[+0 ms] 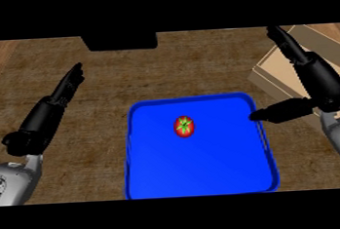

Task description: Pick the tomato from the tray and place it in the cardboard box

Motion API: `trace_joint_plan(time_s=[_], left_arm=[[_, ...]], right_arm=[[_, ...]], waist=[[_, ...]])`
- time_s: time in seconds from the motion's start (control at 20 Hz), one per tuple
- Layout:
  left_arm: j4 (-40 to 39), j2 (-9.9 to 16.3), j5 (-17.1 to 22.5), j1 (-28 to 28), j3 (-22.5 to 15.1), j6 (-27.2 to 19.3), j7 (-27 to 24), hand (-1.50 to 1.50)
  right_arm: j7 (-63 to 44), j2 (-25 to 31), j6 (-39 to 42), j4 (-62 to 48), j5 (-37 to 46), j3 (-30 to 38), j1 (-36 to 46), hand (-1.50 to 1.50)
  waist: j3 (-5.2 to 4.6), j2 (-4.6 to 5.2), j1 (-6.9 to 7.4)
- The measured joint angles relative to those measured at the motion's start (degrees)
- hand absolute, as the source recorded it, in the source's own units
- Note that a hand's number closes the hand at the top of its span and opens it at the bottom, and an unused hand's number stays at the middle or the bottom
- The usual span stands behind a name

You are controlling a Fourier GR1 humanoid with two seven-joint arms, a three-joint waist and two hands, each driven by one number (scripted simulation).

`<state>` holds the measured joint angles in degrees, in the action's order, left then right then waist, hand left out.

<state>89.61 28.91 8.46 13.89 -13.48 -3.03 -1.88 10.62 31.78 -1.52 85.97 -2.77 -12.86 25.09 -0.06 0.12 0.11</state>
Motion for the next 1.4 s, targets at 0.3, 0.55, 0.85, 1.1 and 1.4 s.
trace_joint_plan(time_s=[0.3,0.55,0.85,1.1,1.4], left_arm=[[-1.96,-0.56,-1.27,0.18,-0.01,1.81,-2.44,0.0],[-2.98,-1.29,-2.07,0.14,0.02,2.29,-3.43,0.0],[-3.09,-1.91,-2.47,0.66,0.6,2.55,-2.64,0.0],[-2.32,-1.84,-2.54,-0.83,1.56,3.55,-2.97,0.0],[-2.96,-2.93,-4.04,-0.56,2.29,4.41,-3.4,0.0]], right_arm=[[5.35,2.19,1.35,-1.12,11.44,-5.76,1.91,-1.5],[-3.58,4.31,7.02,1.86,19.11,-12.47,6.12,-1.5],[-17.8,1.5,16.43,6.26,25.96,-21.3,11.74,-1.5],[-30.14,-3.68,23.33,9.34,30.54,-26.19,14.76,-1.5],[-43.08,-12.52,31.27,10.09,32.79,-28.67,16.28,-1.5]], waist=[[0.03,0.0,0.18],[-0.06,-0.17,0.26],[-0.07,-0.32,0.28],[-0.04,-0.35,0.25],[0.0,-0.27,0.07]])
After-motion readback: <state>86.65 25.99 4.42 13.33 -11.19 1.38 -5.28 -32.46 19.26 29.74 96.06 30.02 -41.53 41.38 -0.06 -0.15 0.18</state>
